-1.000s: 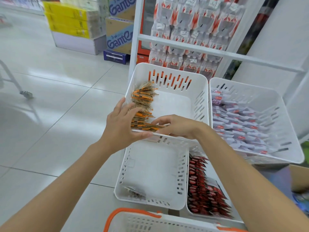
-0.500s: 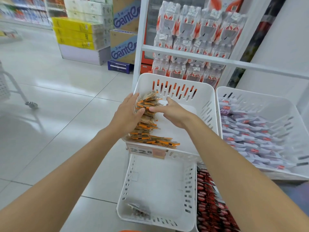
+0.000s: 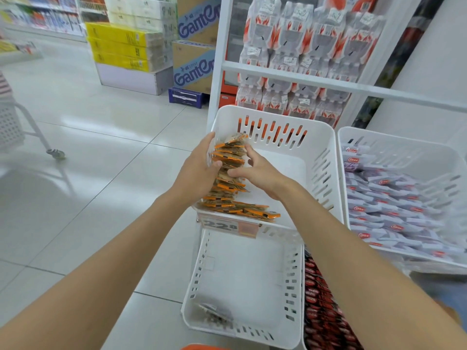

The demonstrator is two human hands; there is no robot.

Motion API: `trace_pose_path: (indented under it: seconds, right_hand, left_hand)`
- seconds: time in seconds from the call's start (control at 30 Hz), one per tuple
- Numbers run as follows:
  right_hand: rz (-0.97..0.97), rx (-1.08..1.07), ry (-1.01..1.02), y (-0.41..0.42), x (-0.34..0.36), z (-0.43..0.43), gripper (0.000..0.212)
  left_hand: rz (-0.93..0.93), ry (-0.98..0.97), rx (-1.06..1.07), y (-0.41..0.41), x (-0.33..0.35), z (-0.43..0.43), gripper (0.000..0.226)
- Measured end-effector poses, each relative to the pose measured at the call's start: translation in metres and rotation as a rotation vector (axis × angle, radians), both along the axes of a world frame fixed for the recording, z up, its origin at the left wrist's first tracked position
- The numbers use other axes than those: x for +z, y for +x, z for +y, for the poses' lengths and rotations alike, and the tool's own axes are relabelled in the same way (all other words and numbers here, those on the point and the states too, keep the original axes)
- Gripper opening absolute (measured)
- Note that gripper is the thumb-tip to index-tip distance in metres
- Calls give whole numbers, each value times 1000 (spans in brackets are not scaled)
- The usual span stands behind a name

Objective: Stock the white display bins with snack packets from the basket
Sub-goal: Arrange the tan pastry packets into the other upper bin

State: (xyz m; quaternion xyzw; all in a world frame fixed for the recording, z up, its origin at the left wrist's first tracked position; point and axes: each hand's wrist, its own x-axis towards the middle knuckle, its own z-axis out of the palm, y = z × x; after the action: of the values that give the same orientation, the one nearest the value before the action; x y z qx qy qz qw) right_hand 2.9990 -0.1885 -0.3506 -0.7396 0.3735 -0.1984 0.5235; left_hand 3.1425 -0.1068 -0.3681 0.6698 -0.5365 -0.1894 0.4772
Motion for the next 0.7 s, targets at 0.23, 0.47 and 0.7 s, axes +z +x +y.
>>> trace_pose_path:
  seconds: [0.23, 0.47, 0.7]
  right_hand:
    - [79, -83, -137, -21, 18, 39, 87]
    - [54, -356, -558, -76, 26, 127, 50]
    - [224, -225, -356, -153, -73, 242, 23]
  left_hand:
    - [-105, -15, 175, -24, 11, 35, 56]
    - [-152, 10, 157, -75, 17, 118, 40]
    - [-43, 263, -29, -139, -68, 240, 28]
